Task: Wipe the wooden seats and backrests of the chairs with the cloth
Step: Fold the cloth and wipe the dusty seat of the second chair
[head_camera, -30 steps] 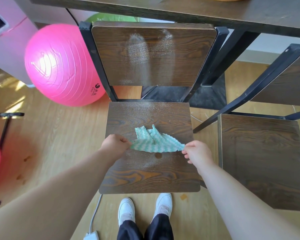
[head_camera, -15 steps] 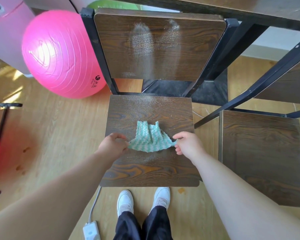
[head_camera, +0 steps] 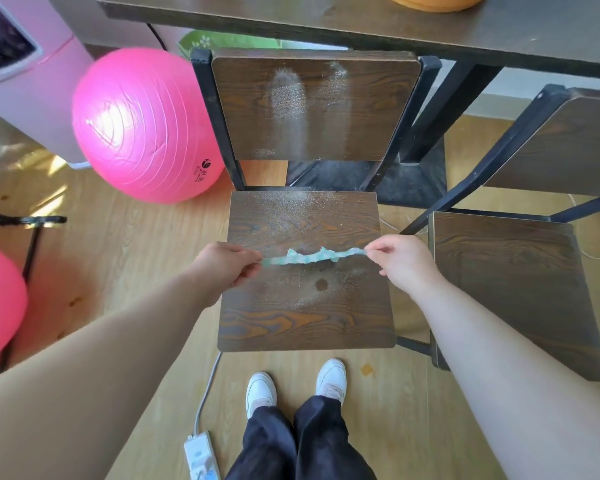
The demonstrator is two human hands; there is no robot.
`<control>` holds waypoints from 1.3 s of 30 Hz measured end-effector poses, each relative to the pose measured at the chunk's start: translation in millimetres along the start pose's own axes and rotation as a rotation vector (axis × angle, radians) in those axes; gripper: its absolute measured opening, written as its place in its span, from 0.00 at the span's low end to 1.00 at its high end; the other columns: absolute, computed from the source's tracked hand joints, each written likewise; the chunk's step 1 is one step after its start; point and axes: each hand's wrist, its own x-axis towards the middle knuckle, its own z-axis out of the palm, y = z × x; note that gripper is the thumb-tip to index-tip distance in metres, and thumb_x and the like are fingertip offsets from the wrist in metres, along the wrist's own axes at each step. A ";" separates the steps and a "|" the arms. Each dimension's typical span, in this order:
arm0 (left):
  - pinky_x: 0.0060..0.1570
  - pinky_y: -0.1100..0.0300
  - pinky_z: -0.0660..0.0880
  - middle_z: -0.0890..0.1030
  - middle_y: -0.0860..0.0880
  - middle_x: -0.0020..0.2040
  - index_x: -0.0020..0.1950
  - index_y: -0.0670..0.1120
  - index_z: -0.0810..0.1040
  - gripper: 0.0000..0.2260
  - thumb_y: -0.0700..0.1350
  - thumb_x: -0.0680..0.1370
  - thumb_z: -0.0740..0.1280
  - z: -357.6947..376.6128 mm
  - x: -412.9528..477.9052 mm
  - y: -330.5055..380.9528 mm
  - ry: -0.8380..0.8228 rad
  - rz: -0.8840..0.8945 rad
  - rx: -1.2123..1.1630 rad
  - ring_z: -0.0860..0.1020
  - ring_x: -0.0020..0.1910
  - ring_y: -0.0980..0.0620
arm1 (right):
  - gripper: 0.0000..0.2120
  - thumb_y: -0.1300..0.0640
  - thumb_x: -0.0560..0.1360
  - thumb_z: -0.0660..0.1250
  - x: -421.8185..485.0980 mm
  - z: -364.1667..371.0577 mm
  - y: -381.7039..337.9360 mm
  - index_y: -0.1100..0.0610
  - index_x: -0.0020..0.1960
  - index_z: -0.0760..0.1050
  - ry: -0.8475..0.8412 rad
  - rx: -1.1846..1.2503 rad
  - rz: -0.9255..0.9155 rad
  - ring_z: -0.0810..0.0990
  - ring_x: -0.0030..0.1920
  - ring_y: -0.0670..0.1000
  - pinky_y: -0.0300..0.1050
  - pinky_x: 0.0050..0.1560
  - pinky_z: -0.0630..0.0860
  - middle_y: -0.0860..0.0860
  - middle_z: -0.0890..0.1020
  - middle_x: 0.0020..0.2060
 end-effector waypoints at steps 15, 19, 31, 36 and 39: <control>0.35 0.62 0.76 0.83 0.40 0.44 0.47 0.42 0.82 0.03 0.37 0.75 0.71 6.6 24.6 14.2 0.058 0.012 0.019 0.78 0.37 0.50 | 0.09 0.65 0.77 0.64 24.0 10.5 -3.1 0.55 0.46 0.81 0.001 0.116 0.121 0.84 0.36 0.47 0.29 0.30 0.73 0.52 0.84 0.40; 0.38 0.61 0.79 0.83 0.43 0.44 0.46 0.46 0.83 0.04 0.38 0.73 0.72 16.1 57.5 5.7 0.099 0.014 0.036 0.78 0.36 0.53 | 0.08 0.65 0.77 0.65 52.0 28.2 8.2 0.55 0.46 0.81 0.021 0.108 0.132 0.83 0.37 0.47 0.33 0.35 0.78 0.50 0.84 0.38; 0.32 0.64 0.68 0.79 0.55 0.42 0.49 0.52 0.81 0.03 0.46 0.76 0.70 23.8 107.3 29.2 0.216 0.245 0.455 0.75 0.38 0.57 | 0.07 0.60 0.75 0.70 127.3 36.2 5.1 0.50 0.50 0.80 0.028 -0.003 0.022 0.81 0.44 0.47 0.46 0.50 0.79 0.47 0.82 0.45; 0.33 0.66 0.65 0.75 0.53 0.45 0.46 0.53 0.79 0.01 0.48 0.76 0.70 12.1 81.0 28.3 0.188 0.358 0.593 0.73 0.39 0.60 | 0.06 0.57 0.76 0.70 103.3 23.3 8.3 0.52 0.51 0.83 -0.043 -0.204 -0.117 0.78 0.47 0.48 0.43 0.49 0.75 0.47 0.79 0.46; 0.31 0.67 0.66 0.79 0.54 0.42 0.45 0.54 0.80 0.01 0.48 0.76 0.70 4.0 58.2 26.5 0.147 0.377 0.595 0.75 0.37 0.59 | 0.04 0.56 0.76 0.70 80.8 11.5 13.8 0.51 0.48 0.84 -0.040 -0.187 -0.134 0.78 0.45 0.46 0.42 0.46 0.75 0.45 0.79 0.43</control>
